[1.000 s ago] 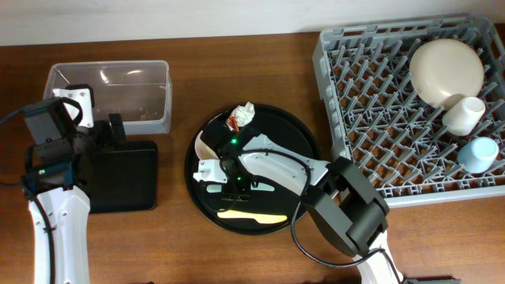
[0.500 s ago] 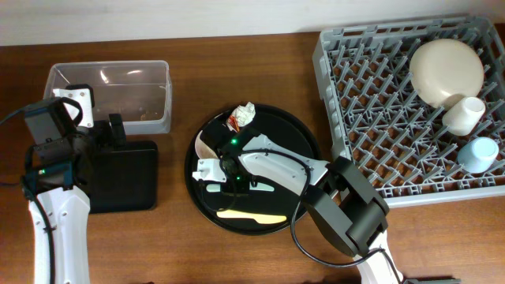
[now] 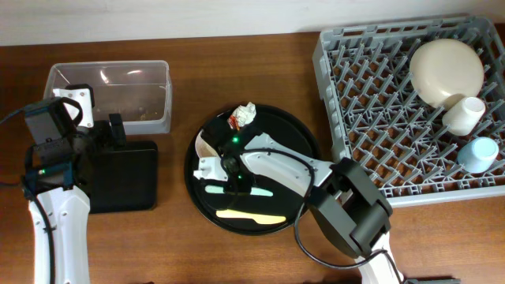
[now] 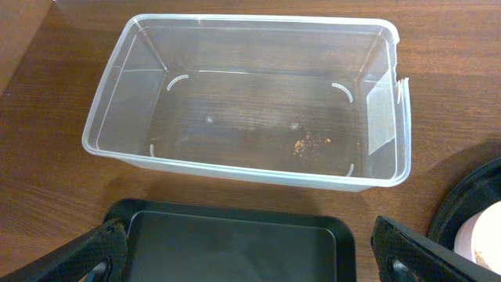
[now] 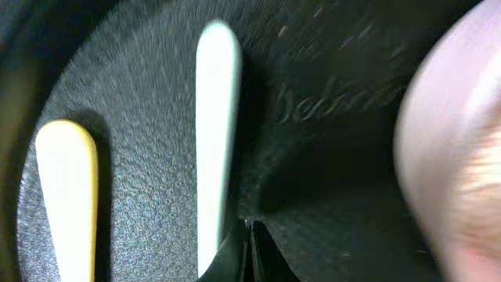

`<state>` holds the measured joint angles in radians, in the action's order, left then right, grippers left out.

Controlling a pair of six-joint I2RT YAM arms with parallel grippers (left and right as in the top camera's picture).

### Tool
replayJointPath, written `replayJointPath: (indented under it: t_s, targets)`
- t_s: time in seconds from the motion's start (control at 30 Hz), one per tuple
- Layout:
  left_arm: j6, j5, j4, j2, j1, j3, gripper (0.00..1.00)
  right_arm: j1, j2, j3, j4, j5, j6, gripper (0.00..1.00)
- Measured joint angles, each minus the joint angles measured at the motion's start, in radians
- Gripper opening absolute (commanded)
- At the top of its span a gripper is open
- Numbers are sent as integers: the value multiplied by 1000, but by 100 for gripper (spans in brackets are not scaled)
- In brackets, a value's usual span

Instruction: Sort waste into correct bins and load items into the dishwasher rack

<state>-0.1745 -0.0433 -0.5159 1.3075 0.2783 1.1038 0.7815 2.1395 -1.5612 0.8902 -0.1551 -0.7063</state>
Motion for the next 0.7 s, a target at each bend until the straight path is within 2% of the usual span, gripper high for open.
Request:
replayJointPath:
  t_s: [0.07,0.1,0.13,0.23,0.33,0.53,0.7]
  targets:
    - [0,0,0,0,0,0,99,0,6,3,0,1,0,4]
    - [0,0,0,0,0,0,99,0,6,3,2,1,0,9]
    - [0,0,0,0,0,0,99,0,6,3,5,3,0,21]
    - [0,0,0,0,0,0,99,1,6,4,40,6,5,44]
    - [0,0,0,0,0,0,99,6,6,4,48,8,0,54]
    - [0,0,0,0,0,0,99,14,6,-1,61,42,0,55]
    - [0,0,0,0,0,0,99,14,7,-87,175,19,0,54]
